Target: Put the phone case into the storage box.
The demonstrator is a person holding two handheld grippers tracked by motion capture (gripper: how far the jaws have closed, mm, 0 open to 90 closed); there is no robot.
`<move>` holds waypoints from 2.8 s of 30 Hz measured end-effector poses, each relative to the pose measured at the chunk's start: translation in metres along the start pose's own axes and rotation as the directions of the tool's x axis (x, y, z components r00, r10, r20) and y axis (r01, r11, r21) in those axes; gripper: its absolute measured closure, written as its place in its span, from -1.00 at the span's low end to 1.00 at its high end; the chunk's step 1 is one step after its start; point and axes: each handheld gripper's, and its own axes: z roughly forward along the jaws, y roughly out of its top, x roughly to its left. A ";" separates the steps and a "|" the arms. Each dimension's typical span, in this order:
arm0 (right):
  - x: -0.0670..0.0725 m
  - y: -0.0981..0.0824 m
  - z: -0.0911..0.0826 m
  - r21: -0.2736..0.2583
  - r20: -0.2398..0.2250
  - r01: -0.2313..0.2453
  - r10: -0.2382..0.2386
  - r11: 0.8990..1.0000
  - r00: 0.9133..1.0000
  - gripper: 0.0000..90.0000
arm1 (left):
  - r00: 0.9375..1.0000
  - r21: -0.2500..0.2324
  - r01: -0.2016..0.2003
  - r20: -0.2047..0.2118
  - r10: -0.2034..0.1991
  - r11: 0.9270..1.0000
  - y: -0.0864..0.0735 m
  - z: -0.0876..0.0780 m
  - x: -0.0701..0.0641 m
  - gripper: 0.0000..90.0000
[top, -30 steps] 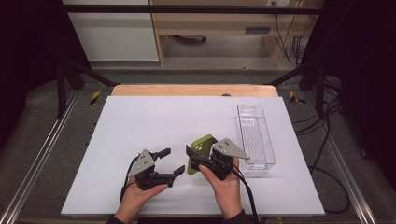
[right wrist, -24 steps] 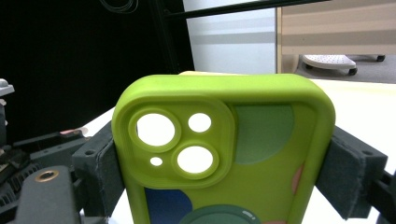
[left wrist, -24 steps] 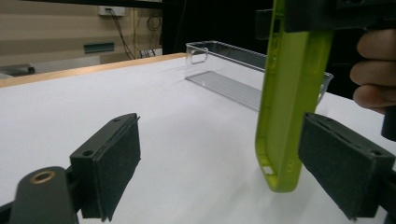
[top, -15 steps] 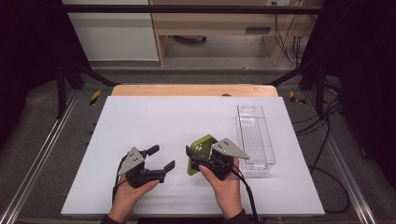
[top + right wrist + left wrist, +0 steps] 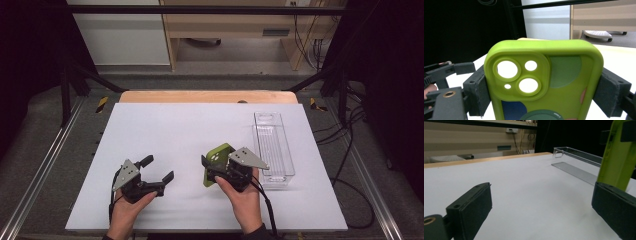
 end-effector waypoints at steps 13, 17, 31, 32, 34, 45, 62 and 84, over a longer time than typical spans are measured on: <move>-0.002 0.005 -0.001 0.007 0.006 0.024 -0.024 1.000 1.000 -0.64 | 1.000 -0.024 0.006 -0.007 -0.007 1.000 0.000 -0.002 0.003 -0.95; -0.002 0.008 -0.001 0.006 0.006 0.035 -0.035 0.999 0.999 -0.64 | 1.000 -0.021 0.008 -0.009 -0.008 1.000 0.000 -0.002 0.004 -0.95; -0.003 0.033 -0.001 -0.001 0.017 0.100 -0.100 0.995 0.995 -0.64 | 1.000 -0.013 0.003 -0.010 -0.003 1.000 -0.001 -0.002 0.004 -0.95; -0.003 0.033 -0.001 -0.001 0.017 0.100 -0.100 0.995 0.995 -0.64 | 1.000 -0.013 0.003 -0.010 -0.003 1.000 -0.001 -0.002 0.004 -0.95; -0.004 0.036 -0.001 0.001 0.020 0.107 -0.107 0.994 0.994 -0.64 | 1.000 -0.015 0.006 -0.012 -0.006 1.000 -0.001 -0.002 0.004 -0.95; -0.007 0.062 0.003 0.011 0.031 0.174 -0.174 0.985 0.984 -0.64 | 1.000 -0.017 0.001 -0.014 -0.001 1.000 -0.001 -0.002 0.004 -0.95; -0.033 0.104 0.033 0.090 0.064 0.239 -0.245 0.967 0.967 -0.64 | 1.000 -0.013 -0.005 -0.016 0.005 1.000 -0.001 -0.001 0.004 -0.95; -0.127 0.142 0.058 0.059 0.278 0.086 -0.099 0.995 0.955 -0.64 | 1.000 -0.009 -0.006 -0.024 0.006 1.000 -0.002 -0.001 0.005 -0.95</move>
